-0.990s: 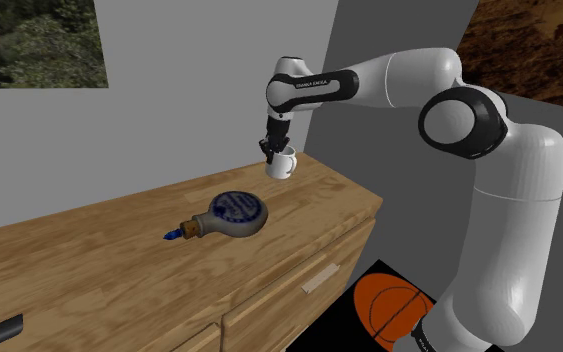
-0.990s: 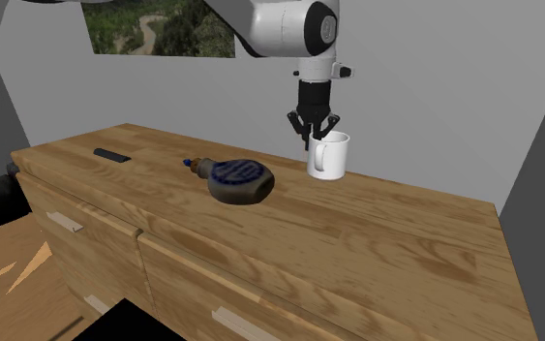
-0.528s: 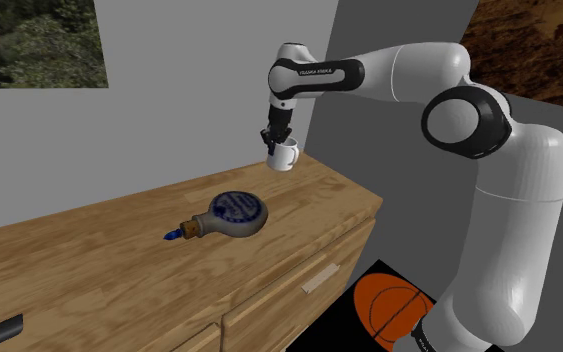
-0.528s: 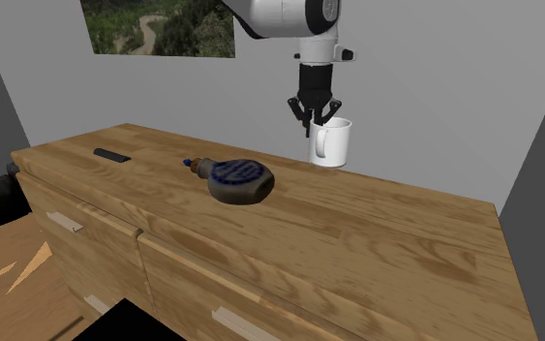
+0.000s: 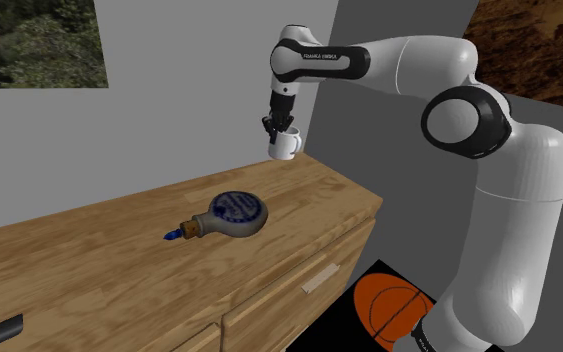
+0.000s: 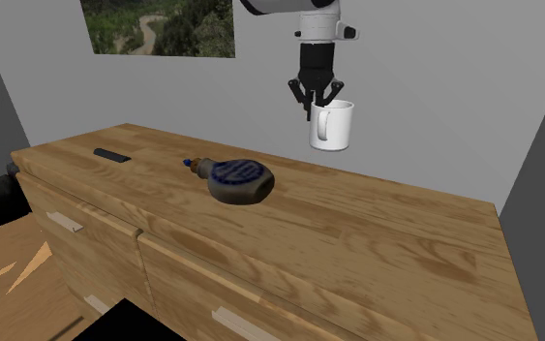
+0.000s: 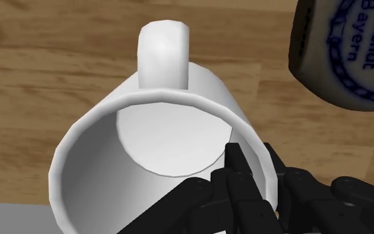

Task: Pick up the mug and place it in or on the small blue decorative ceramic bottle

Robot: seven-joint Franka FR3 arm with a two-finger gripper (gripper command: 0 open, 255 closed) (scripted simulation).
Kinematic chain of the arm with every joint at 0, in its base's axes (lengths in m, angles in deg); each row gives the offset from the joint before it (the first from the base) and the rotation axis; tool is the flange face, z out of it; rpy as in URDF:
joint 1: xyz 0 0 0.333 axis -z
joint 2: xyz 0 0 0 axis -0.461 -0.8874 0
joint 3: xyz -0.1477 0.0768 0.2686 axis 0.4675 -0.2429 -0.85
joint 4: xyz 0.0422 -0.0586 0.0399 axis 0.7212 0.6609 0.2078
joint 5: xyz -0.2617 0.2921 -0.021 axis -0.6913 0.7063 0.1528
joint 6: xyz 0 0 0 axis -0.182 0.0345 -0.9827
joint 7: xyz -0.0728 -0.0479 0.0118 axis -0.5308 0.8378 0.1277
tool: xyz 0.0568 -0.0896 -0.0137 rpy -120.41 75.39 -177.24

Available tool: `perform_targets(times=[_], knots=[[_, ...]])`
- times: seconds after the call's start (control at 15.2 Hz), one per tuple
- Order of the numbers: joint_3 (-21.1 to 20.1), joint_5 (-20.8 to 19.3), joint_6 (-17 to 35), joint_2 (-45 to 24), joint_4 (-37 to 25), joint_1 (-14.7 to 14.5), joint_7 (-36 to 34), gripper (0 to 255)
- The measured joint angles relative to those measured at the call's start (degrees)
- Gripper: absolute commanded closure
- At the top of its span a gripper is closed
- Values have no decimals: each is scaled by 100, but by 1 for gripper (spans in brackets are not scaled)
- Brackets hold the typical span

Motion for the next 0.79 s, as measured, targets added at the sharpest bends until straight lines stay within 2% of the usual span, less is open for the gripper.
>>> perform_targets(times=[0.59,0.79], knots=[[1,0,-746,-102,-848,1,0,255],[-77,-35,-768,36,-729,-182,-255,255]])
